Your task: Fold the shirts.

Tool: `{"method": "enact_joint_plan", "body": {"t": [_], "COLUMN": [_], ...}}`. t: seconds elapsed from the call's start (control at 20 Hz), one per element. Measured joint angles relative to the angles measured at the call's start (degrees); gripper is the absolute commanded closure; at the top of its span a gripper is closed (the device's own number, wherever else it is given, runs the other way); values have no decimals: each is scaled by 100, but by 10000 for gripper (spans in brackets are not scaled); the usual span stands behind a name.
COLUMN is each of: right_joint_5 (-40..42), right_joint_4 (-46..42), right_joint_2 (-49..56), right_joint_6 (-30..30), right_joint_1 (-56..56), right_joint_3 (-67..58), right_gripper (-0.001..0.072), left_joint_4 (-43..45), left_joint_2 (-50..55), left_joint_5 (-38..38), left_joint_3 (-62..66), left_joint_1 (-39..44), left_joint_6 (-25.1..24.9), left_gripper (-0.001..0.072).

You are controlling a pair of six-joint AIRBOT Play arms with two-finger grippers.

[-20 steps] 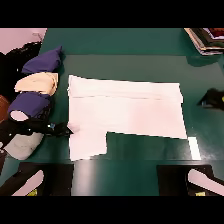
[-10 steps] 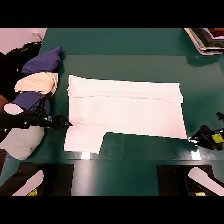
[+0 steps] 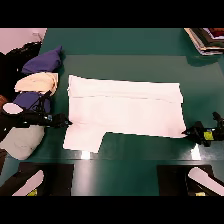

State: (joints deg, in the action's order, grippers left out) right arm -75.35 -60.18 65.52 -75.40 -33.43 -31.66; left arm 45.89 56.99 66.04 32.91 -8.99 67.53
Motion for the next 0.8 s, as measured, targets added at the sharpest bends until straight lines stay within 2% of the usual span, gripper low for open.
{"method": "enact_joint_plan", "body": {"t": [0.05,0.1,0.3,0.4,0.65,0.8], "right_joint_5": [76,138,181,-70,-1027,-1331], "right_joint_4": [7,17,-74,-424,-1392,-1661], "right_joint_2": [2,11,15,-44,-1029,-1773], "right_joint_6": [7,11,11,9,2,-105], "right_joint_1": [146,295,750,835,828,789], "right_joint_3": [7,11,-59,-225,-640,-741], "right_gripper": [585,698,698,698,699,699], "left_joint_4": [0,-2,55,138,951,1093], "left_joint_2": [0,0,-59,-306,-1576,-2262], "left_joint_5": [-11,-9,109,227,1038,1644], "left_joint_3": [0,0,0,0,0,37], "left_joint_1": [0,0,0,0,0,0], "left_joint_6": [0,0,0,55,807,1248], "left_gripper": [687,688,689,689,688,689]}}
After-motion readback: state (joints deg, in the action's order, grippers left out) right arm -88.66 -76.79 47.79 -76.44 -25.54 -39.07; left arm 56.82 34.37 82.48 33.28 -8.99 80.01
